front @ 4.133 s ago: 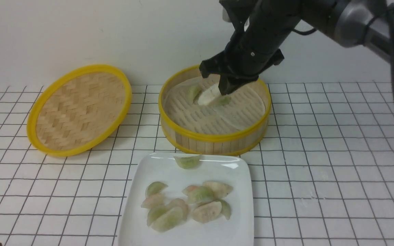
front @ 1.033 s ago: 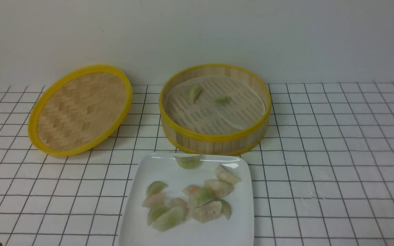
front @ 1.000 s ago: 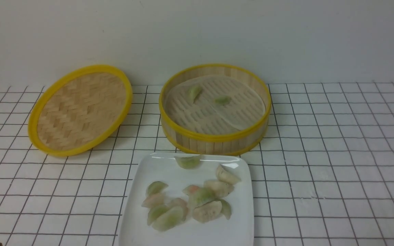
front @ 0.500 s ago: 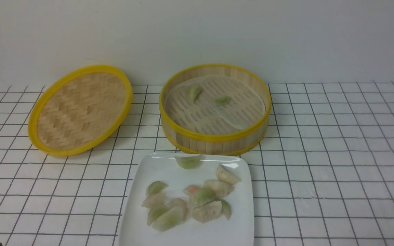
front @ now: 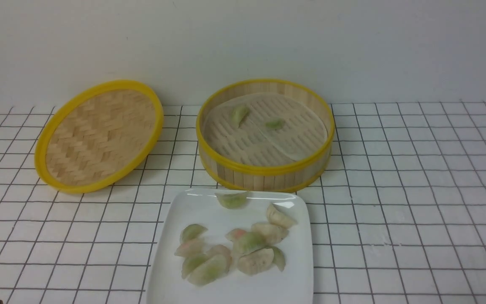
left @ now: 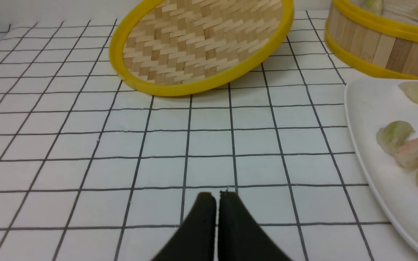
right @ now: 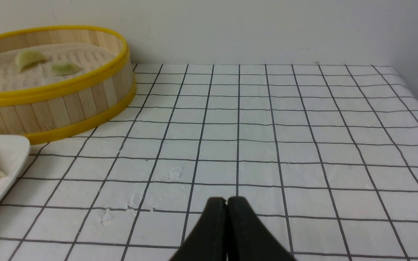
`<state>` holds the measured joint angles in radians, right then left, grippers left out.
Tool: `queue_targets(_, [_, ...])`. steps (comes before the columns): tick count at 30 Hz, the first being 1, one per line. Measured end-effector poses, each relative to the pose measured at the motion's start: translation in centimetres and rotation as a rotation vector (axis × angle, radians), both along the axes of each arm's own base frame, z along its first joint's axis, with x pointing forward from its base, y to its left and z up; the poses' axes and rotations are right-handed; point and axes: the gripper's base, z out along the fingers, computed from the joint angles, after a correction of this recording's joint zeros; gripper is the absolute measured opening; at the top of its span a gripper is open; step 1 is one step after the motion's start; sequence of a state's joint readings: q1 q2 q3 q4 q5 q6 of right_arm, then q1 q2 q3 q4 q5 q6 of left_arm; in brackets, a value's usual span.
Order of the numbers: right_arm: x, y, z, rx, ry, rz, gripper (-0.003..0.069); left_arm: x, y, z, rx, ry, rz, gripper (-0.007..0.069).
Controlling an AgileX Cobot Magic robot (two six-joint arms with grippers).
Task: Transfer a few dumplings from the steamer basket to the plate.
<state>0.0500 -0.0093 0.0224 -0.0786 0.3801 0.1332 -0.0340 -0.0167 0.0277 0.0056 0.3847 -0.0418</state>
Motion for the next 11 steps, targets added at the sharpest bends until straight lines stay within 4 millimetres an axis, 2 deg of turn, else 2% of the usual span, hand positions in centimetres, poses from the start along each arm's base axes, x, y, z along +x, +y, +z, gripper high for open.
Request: queue_targets(11, [0.0,0.0,0.0,0.0,0.0,0.0,-0.0015,0.0,0.0,0.0,0.0,0.0,0.0,-0.0006])
